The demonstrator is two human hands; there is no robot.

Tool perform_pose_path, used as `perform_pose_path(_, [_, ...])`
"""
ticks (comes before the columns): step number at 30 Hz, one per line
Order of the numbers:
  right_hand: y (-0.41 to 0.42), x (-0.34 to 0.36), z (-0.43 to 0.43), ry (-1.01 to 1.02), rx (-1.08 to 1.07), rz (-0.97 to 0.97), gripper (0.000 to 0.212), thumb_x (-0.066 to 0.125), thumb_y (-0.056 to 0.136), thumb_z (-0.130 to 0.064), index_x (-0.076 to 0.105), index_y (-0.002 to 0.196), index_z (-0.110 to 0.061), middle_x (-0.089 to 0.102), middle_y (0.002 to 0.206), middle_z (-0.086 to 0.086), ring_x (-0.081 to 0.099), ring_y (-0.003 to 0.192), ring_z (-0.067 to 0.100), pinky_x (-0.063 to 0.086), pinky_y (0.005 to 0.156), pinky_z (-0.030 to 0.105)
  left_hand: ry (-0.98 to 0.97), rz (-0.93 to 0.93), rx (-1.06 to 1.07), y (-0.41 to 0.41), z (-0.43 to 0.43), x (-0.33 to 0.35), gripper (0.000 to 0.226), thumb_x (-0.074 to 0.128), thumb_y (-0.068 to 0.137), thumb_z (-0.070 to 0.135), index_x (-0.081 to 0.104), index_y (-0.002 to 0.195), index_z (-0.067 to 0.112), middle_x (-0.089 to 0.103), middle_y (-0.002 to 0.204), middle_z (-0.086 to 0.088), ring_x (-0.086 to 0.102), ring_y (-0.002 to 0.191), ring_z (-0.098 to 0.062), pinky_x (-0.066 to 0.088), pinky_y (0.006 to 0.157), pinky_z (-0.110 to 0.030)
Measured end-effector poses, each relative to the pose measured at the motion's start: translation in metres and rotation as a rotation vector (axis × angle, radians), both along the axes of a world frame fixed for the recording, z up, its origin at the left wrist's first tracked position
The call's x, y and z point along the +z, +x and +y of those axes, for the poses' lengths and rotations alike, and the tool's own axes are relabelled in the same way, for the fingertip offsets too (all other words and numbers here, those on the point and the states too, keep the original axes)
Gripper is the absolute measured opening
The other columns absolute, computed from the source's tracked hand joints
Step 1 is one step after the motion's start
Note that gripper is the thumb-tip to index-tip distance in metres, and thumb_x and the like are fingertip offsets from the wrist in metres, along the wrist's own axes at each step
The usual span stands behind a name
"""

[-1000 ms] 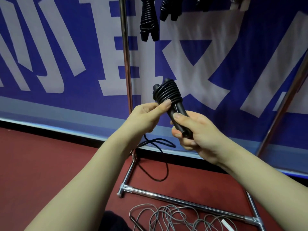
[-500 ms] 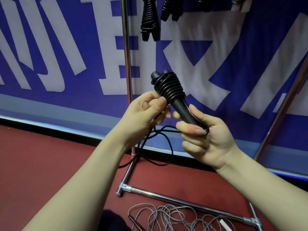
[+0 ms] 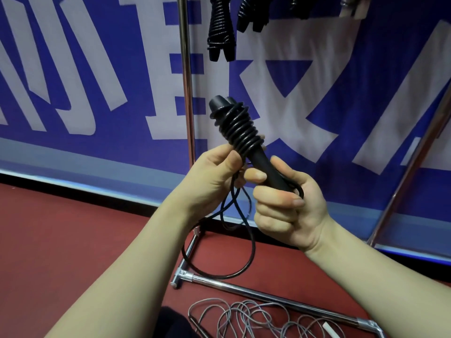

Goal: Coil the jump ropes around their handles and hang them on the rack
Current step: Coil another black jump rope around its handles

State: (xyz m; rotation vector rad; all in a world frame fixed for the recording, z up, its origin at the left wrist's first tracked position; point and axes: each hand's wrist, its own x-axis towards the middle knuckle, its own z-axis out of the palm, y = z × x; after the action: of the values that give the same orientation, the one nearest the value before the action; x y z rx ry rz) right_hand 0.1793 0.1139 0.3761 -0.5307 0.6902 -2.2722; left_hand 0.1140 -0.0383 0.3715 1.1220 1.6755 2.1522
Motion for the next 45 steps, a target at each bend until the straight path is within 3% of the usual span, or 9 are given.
perform_pose_path(4, [-0.008, -0.007, -0.006, -0.025, 0.053, -0.011, 0.035, 0.046, 0.098, -0.031, 0.057, 0.093, 0.002, 0.055, 0.055, 0.01, 0.029, 0.036, 0.016, 0.025, 0.036, 0.024, 0.043, -0.056, 0.072, -0.002, 0.001, 0.001, 0.056, 0.081, 0.056, 0.066, 0.074, 0.09, 0.021, 0.038, 0.079, -0.014, 0.042, 0.07, -0.02, 0.041, 0.065, -0.024])
perform_pose_path(7, [-0.006, -0.001, -0.003, 0.419, -0.352, 0.076, 0.039, 0.053, 0.084, -0.041, 0.065, 0.083, -0.003, 0.053, 0.056, 0.009, 0.041, 0.041, 0.018, 0.035, 0.039, 0.023, 0.009, -0.102, 0.262, -0.005, -0.002, 0.004, 0.047, 0.078, 0.065, 0.065, 0.072, 0.072, 0.018, 0.044, 0.07, -0.013, 0.037, 0.06, -0.021, 0.031, 0.06, -0.03])
perform_pose_path(11, [-0.009, -0.001, 0.004, 0.639, -0.662, 0.214, 0.031, 0.05, 0.092, -0.022, 0.073, 0.103, -0.005, 0.071, 0.088, 0.014, 0.065, 0.076, 0.027, 0.057, 0.066, 0.034, -0.079, -0.109, 0.414, -0.004, -0.001, 0.003, 0.045, 0.073, 0.067, 0.059, 0.064, 0.062, 0.015, 0.046, 0.05, 0.001, 0.036, 0.044, -0.01, 0.033, 0.05, -0.02])
perform_pose_path(15, [-0.017, -0.004, 0.015, 0.844, -0.875, 0.347, 0.047, 0.049, 0.086, -0.03, 0.066, 0.109, 0.007, 0.07, 0.105, 0.024, 0.065, 0.098, 0.041, 0.052, 0.086, 0.046, -0.115, -0.064, 0.458, 0.0, 0.006, 0.003, 0.033, 0.076, 0.074, 0.039, 0.058, 0.066, 0.013, 0.053, 0.053, 0.005, 0.045, 0.05, -0.009, 0.039, 0.056, -0.02])
perform_pose_path(20, [-0.015, -0.005, 0.012, 1.119, -0.931, 0.599, 0.034, 0.073, 0.079, -0.012, 0.063, 0.112, -0.008, 0.072, 0.1, 0.008, 0.067, 0.083, 0.018, 0.052, 0.075, 0.03, -0.065, -0.075, 0.467, 0.005, 0.02, 0.0, 0.028, 0.078, 0.081, 0.021, 0.057, 0.063, 0.016, 0.058, 0.049, 0.011, 0.053, 0.045, -0.001, 0.04, 0.05, -0.014])
perform_pose_path(29, [-0.012, -0.002, 0.008, 1.054, -0.871, 0.602, 0.027, 0.06, 0.094, -0.004, 0.052, 0.119, -0.001, 0.064, 0.085, 0.014, 0.066, 0.062, 0.022, 0.058, 0.057, 0.033, -0.089, -0.041, 0.559, 0.008, 0.021, -0.001, 0.029, 0.081, 0.077, 0.032, 0.06, 0.07, 0.013, 0.062, 0.069, 0.0, 0.06, 0.061, -0.007, 0.049, 0.062, -0.019])
perform_pose_path(39, [-0.01, -0.002, 0.013, 0.87, -0.804, 0.473, 0.011, 0.06, 0.092, 0.001, 0.057, 0.102, -0.002, 0.057, 0.064, 0.007, 0.05, 0.048, 0.019, 0.038, 0.042, 0.025, -0.272, 0.163, 0.687, 0.007, 0.016, 0.003, 0.041, 0.073, 0.08, 0.047, 0.054, 0.057, 0.02, 0.048, 0.046, 0.016, 0.044, 0.049, -0.005, 0.037, 0.056, -0.017])
perform_pose_path(42, [-0.008, 0.0, 0.014, 0.833, -0.728, 0.387, 0.011, 0.053, 0.093, 0.002, 0.058, 0.091, -0.008, 0.047, 0.062, 0.004, 0.041, 0.046, 0.015, 0.028, 0.041, 0.022, -0.33, 0.225, 0.584, 0.008, 0.01, 0.007, 0.023, 0.074, 0.081, 0.043, 0.067, 0.073, 0.023, 0.066, 0.065, 0.012, 0.063, 0.064, -0.015, 0.051, 0.067, -0.025])
perform_pose_path(45, [-0.007, 0.001, 0.016, 0.764, -0.669, 0.289, 0.016, 0.052, 0.086, -0.002, 0.058, 0.078, -0.015, 0.043, 0.062, 0.003, 0.038, 0.043, 0.012, 0.024, 0.04, 0.02, -0.384, 0.186, 0.464, 0.004, 0.004, 0.007, 0.031, 0.08, 0.077, 0.039, 0.067, 0.1, 0.023, 0.065, 0.067, 0.01, 0.05, 0.052, -0.014, 0.043, 0.056, -0.023])
